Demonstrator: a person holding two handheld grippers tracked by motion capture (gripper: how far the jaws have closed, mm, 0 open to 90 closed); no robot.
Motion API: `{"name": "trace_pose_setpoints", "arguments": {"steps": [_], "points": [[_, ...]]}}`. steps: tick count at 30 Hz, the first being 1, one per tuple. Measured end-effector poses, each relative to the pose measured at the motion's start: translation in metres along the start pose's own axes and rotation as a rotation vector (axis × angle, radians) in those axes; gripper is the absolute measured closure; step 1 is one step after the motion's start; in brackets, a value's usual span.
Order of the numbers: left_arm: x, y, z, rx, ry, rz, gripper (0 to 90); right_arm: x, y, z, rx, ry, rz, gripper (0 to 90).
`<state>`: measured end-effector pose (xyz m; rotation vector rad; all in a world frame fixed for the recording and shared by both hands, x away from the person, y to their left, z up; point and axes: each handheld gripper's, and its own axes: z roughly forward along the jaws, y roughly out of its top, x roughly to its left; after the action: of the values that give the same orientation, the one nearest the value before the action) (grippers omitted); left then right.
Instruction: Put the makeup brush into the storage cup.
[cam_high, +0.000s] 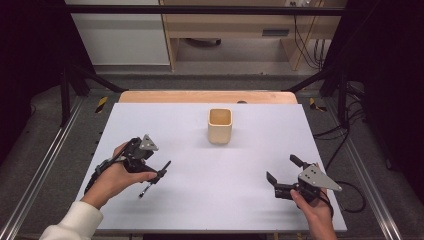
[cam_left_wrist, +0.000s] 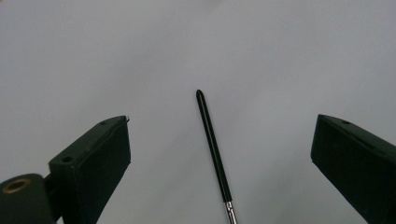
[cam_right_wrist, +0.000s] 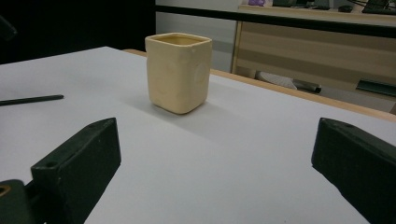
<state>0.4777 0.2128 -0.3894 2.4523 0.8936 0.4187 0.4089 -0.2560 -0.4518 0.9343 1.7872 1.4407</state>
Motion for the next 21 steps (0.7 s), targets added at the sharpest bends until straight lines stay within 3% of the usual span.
{"name": "trace_pose_setpoints", "arguments": {"steps": [3, 13, 21], "points": [[0.002, -0.001, 0.004, 0.023, 0.018, -0.008, 4.1, 0.000, 0.000, 0.000, 0.000, 0.000, 0.001, 1.7], [0.002, -0.004, 0.016, 0.076, 0.019, 0.000, 6.6, -0.001, 0.000, -0.001, 0.000, -0.001, 0.002, 1.7], [0.005, -0.016, 0.027, 0.127, 0.011, -0.029, 6.9, -0.001, 0.000, -0.001, 0.001, -0.002, 0.000, 1.8]]}}
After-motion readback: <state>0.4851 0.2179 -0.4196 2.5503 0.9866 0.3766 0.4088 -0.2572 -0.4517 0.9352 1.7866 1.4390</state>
